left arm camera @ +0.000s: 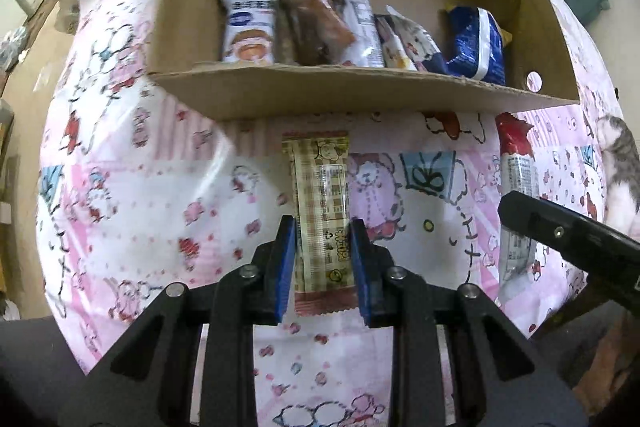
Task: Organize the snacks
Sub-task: 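Carry both held bars over the open box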
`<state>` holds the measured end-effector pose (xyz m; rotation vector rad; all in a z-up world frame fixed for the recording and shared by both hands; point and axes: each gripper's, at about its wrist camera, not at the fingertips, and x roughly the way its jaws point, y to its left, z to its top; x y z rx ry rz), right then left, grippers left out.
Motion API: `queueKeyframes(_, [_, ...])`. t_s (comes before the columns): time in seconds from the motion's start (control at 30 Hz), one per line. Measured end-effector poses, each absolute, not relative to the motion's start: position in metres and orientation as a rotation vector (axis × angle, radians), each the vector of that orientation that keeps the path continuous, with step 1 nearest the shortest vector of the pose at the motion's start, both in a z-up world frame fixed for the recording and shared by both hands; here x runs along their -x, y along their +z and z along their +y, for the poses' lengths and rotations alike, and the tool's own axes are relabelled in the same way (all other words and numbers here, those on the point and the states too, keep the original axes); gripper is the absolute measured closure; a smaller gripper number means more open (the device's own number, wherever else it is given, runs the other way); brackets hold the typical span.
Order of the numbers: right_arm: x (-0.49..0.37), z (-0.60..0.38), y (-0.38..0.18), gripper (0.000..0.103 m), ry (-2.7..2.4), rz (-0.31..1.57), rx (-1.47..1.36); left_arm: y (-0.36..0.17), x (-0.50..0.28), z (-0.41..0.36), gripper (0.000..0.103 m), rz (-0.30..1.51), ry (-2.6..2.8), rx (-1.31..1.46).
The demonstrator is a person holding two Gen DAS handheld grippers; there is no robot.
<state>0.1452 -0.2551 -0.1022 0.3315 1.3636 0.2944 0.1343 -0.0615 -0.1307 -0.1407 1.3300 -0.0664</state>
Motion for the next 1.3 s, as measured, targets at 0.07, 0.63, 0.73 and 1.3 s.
queueKeyframes(0.07, [-0.143, -0.251, -0.1, 0.072, 0.306, 1.358, -0.327, -0.127, -0.13, -0.058, 0.08, 1.318, -0.055, 0.134])
queueKeyframes(0.63, [-0.12, -0.224, -0.063, 0.072, 0.46, 1.306, -0.343, -0.084, -0.09, -0.031, 0.08, 1.25, -0.026, 0.186])
queueKeyframes(0.73, [-0.119, -0.222, -0.047, 0.072, 0.498, 1.272, -0.361, -0.063, -0.082, -0.024, 0.08, 1.227, -0.043, 0.217])
queueKeyframes(1.3, [-0.16, -0.241, 0.012, 0.072, 0.531, 0.993, -0.482, 0.024, -0.146, -0.007, 0.08, 0.98, -0.016, 0.112])
